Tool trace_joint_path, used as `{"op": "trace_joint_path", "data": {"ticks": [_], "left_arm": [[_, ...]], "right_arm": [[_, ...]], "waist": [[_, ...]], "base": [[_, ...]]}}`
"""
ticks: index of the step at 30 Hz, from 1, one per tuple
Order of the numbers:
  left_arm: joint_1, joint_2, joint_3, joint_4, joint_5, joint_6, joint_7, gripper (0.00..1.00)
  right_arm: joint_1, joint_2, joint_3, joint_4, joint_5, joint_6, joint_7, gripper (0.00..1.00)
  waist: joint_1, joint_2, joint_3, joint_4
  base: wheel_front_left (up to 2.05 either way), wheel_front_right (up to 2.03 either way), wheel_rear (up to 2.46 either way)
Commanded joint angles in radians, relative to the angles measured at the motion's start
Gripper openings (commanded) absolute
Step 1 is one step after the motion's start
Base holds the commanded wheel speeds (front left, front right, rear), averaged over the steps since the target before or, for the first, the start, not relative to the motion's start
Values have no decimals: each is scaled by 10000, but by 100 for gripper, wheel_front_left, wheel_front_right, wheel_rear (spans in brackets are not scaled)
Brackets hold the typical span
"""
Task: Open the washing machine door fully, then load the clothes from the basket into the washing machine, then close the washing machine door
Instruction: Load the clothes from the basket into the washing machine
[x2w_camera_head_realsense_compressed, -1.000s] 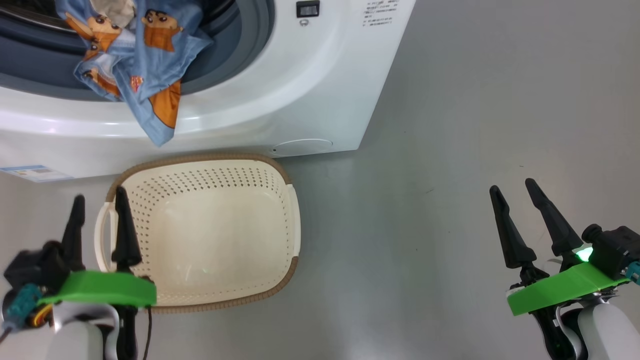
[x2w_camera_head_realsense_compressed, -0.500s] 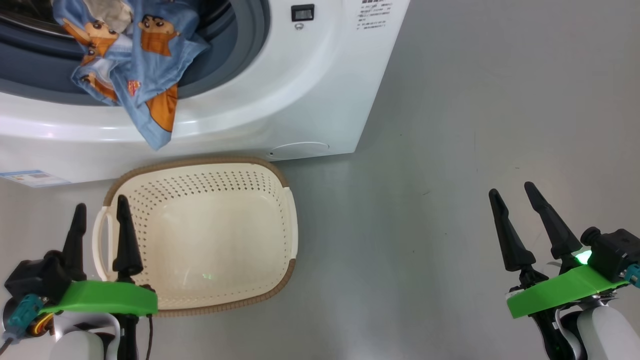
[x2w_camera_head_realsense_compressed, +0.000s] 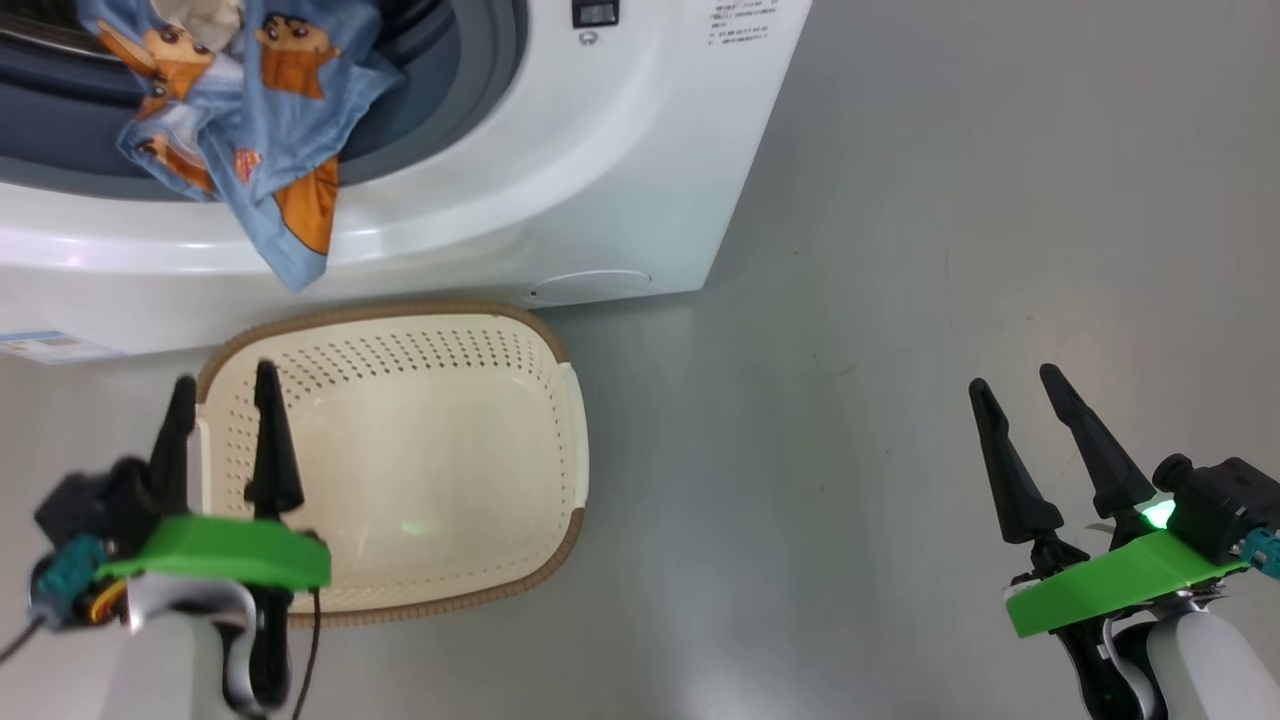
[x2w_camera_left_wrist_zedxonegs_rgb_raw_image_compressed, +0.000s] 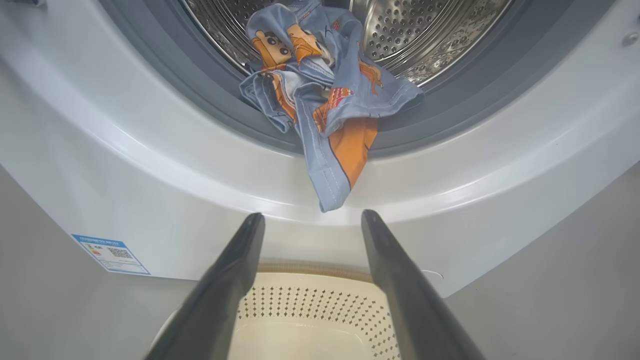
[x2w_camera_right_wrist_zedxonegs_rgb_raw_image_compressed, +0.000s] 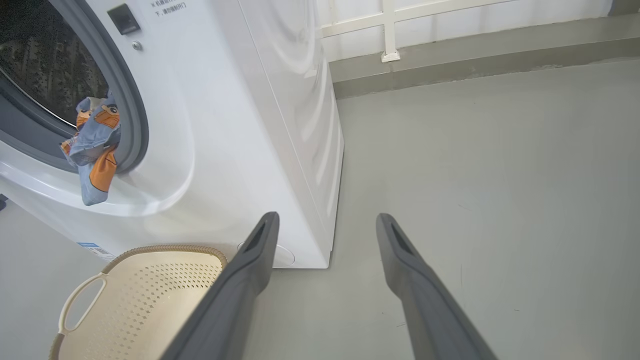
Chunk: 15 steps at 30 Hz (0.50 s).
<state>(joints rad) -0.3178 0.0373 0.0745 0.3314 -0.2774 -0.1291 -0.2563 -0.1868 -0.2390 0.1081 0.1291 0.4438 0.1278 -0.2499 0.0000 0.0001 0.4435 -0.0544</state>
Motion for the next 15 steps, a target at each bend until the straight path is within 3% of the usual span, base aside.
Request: {"op": "trace_joint_path", "data": {"ticks": [1, 15], "left_arm": [[-325, 271, 231, -36, -72, -15, -55, 100], [-3017, 807, -347, 2391, -513, -15, -55, 100]], "right_arm": [[9, -46, 210, -237, 38, 29, -118, 100], [-515, 58, 266, -332, 28, 29, -118, 100]], "waist": [[0, -1, 124, -32], [0, -1, 1046, -331]], "base": [[0, 0, 0], [0, 0, 0]]}}
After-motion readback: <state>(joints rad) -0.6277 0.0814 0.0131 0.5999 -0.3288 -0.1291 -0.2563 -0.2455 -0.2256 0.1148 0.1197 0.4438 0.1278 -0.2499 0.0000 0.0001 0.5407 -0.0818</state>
